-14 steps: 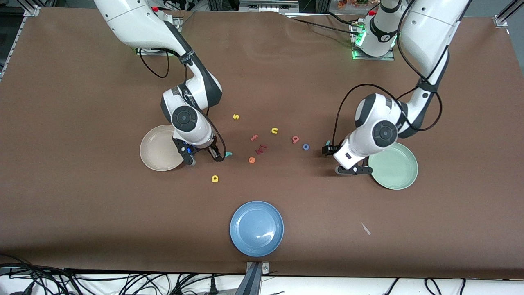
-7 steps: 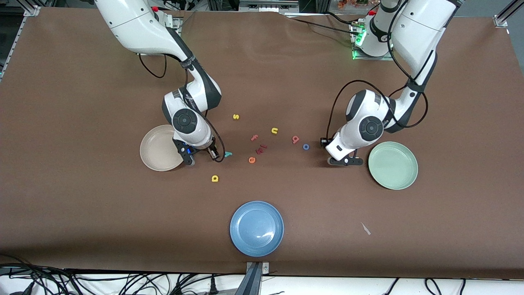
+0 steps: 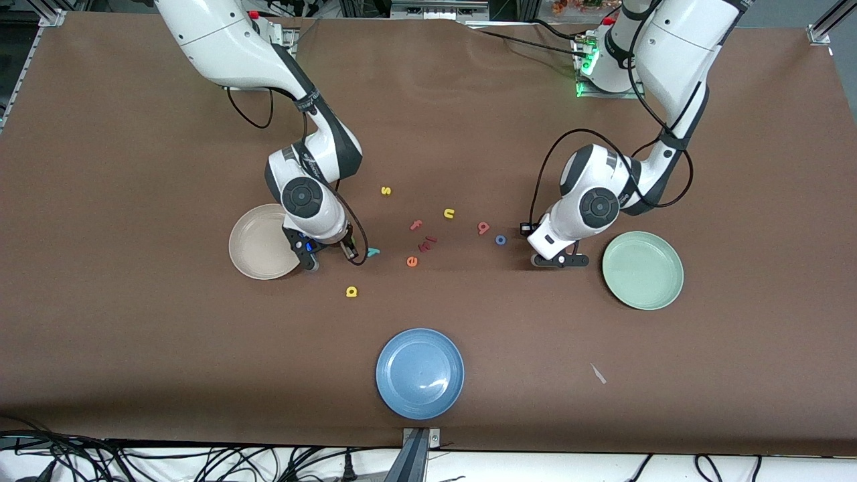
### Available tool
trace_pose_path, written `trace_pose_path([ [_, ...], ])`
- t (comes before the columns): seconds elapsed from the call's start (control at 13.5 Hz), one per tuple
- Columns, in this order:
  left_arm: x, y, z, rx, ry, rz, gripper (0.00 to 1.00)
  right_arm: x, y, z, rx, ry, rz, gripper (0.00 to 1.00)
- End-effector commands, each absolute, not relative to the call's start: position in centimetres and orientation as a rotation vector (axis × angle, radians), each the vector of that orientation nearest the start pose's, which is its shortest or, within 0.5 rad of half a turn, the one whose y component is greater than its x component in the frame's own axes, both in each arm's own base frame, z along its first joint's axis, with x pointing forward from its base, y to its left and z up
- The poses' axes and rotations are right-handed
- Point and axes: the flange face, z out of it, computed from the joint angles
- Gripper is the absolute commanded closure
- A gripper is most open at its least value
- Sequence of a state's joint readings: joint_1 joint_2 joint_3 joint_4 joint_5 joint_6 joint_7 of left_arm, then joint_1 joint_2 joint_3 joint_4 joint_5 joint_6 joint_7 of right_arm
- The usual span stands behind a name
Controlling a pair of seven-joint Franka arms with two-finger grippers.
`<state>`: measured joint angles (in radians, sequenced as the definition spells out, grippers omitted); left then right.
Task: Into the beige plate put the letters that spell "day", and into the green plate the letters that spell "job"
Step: 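Grasp the green d and cyan 1 with the right and left grippers, then drop the green d on the cream plate, cyan 1 on the green plate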
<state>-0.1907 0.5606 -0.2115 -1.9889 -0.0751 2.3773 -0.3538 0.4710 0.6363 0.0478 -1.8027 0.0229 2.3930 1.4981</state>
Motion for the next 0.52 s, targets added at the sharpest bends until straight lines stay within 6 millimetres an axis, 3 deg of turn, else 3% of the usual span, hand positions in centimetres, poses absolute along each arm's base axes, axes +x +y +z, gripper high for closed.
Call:
trace_pose_path([
  [0.0, 54.6, -23.2, 17.6, -3.219, -0.093, 0.313, 1.0, 56.7, 31.7, 19.8, -2.76, 1.522, 0.067, 1.0],
  [0.07, 55.2, -22.8, 18.8, -3.227, -0.103, 0.287, 1.0, 56.7, 31.7, 19.8, -2.76, 1.525, 0.068, 0.84],
  [0.15, 56.1, -21.9, 20.7, -3.236, -0.116, 0.233, 1.0, 56.6, 31.7, 19.7, -2.765, 1.525, 0.074, 0.31],
  [0.22, 57.1, -20.1, 22.7, -3.247, -0.135, 0.178, 1.0, 56.6, 31.6, 19.7, -2.764, 1.53, 0.075, 0.25],
  [0.3, 58.0, -18.1, 24.7, -3.253, -0.13, 0.124, 1.0, 56.4, 31.5, 19.4, -2.768, 1.535, 0.082, 0.09],
  [0.44, 59.4, -12.4, 27.0, -3.244, -0.111, 0.151, 1.0, 56.0, 31.6, 18.9, -2.776, 1.539, 0.091, 0.07],
])
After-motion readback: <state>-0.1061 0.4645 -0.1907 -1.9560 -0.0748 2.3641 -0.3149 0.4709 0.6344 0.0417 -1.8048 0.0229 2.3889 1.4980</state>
